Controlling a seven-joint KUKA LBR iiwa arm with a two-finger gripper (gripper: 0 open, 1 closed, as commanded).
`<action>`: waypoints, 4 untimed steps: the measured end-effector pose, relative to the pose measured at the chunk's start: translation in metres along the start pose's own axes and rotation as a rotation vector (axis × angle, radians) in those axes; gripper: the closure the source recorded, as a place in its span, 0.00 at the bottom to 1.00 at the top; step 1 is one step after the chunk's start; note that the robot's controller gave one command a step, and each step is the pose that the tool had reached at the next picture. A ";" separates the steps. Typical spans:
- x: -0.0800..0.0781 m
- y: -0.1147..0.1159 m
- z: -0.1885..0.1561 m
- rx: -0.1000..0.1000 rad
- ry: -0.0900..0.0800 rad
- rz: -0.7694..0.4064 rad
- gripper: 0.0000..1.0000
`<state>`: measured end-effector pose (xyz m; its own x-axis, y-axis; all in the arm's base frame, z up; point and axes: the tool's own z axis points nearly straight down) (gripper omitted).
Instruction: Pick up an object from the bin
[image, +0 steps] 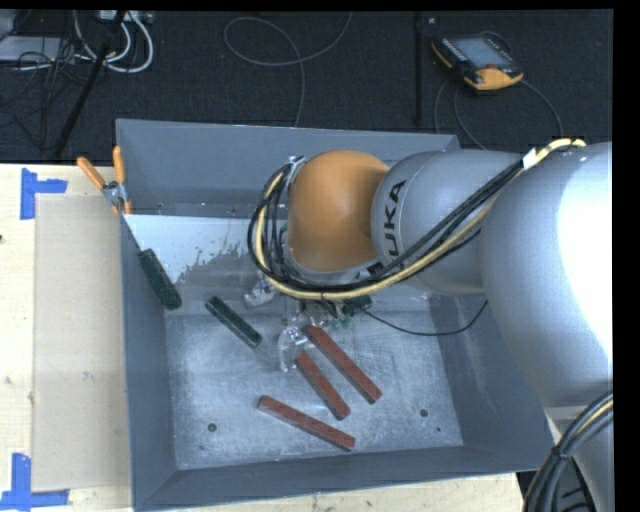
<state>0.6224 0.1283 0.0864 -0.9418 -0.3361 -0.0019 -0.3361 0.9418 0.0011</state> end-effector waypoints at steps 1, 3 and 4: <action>0.000 0.000 0.000 0.000 0.000 0.000 0.00; -0.010 0.054 0.012 -0.001 -0.009 0.051 1.00; 0.006 0.074 -0.191 0.001 -0.006 0.023 1.00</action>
Offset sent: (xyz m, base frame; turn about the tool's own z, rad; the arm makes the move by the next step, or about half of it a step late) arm -0.0121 0.0520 -0.0164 0.0500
